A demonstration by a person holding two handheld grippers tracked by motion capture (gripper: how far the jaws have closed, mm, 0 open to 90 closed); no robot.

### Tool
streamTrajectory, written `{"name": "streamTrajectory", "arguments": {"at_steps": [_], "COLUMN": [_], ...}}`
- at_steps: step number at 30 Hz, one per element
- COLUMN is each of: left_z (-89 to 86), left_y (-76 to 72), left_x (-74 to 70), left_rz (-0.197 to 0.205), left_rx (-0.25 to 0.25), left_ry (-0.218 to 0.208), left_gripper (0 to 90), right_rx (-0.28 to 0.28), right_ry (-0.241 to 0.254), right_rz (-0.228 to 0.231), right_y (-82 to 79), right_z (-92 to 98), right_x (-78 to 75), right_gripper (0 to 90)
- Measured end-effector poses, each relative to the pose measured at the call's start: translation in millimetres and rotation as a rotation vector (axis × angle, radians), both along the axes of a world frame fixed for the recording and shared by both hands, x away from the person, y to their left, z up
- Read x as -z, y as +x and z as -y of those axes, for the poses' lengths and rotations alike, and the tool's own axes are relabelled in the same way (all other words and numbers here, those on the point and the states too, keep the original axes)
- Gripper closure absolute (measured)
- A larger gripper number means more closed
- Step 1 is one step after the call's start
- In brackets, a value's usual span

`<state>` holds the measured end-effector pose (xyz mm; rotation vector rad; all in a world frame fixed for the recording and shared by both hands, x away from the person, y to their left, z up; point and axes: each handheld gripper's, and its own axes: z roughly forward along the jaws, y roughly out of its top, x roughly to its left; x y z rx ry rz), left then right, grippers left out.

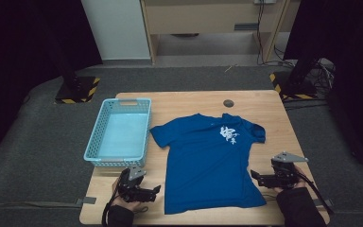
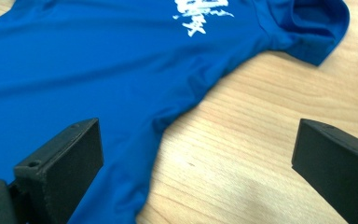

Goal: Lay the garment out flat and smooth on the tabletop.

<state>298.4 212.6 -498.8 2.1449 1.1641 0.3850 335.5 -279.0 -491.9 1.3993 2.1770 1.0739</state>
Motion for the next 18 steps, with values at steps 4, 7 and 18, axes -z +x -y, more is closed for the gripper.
{"name": "streamTrajectory", "arguments": {"at_steps": [4,7,18], "left_z": [-10.9,-20.7,-55.2], "left_y": [-1.8,-2.5,-0.2], "left_x": [3.2,6.7,13.2], "left_rz": [-0.025,-0.045,-0.064], "left_rx": [-0.016,-0.025,-0.114], "left_ry": [0.017,0.034,0.04], "left_gripper": [4.2,3.7,3.0], "right_rx": [0.02,0.037,0.084], "right_ry": [-0.01,-0.016,-0.019], "right_rz": [-0.028,-0.049,-0.105], "right_y": [4.1,8.7,18.2], "right_z": [8.4,15.1,38.7], "right_x": [5.0,9.7,23.1], "right_gripper": [1.8,1.6,0.9]}}
